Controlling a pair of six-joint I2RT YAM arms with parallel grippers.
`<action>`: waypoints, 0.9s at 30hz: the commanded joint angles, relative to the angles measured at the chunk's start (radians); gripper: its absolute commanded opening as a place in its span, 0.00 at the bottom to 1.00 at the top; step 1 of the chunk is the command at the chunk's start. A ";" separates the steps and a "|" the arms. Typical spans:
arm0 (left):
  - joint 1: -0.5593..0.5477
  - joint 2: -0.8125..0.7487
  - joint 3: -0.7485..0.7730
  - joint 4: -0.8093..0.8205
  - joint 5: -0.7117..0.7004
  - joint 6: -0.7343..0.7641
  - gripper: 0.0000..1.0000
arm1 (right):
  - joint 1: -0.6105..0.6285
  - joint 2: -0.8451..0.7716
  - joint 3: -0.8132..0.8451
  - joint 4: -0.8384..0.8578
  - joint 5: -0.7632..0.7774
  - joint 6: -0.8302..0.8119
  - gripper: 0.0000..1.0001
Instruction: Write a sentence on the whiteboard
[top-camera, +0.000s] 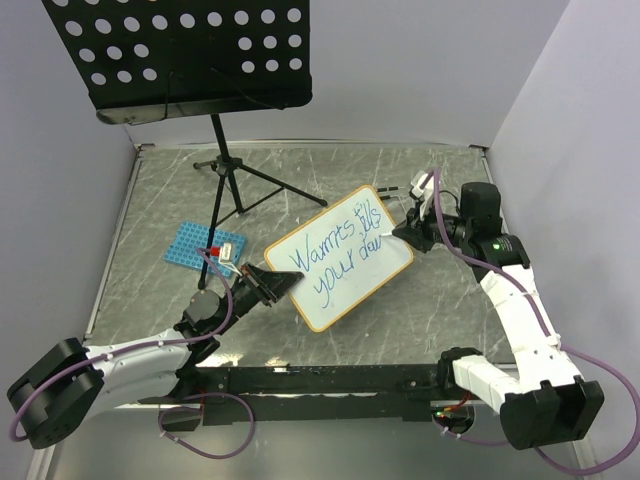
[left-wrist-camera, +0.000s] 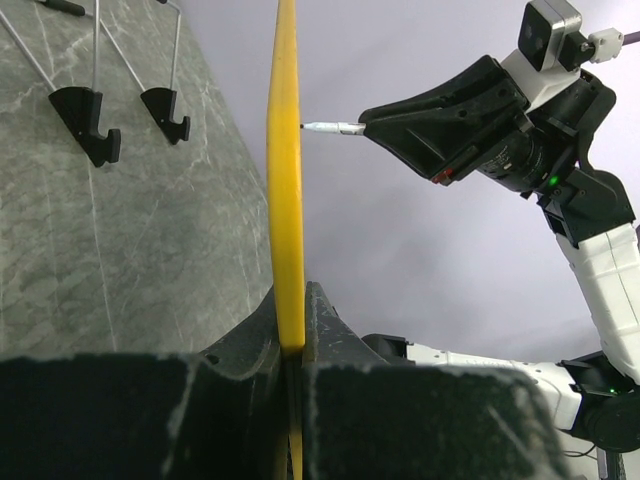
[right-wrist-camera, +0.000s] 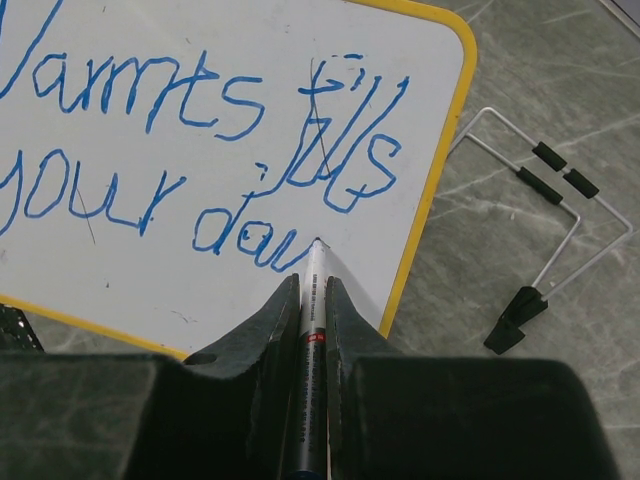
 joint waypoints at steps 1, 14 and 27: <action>0.001 -0.044 0.020 0.208 0.008 -0.018 0.01 | -0.001 -0.027 0.002 -0.047 -0.014 -0.046 0.00; 0.004 -0.044 0.027 0.201 0.008 -0.019 0.01 | 0.000 -0.083 -0.090 -0.174 -0.072 -0.119 0.00; 0.003 0.002 0.034 0.230 0.012 -0.027 0.01 | 0.006 -0.040 0.018 -0.076 -0.233 -0.004 0.00</action>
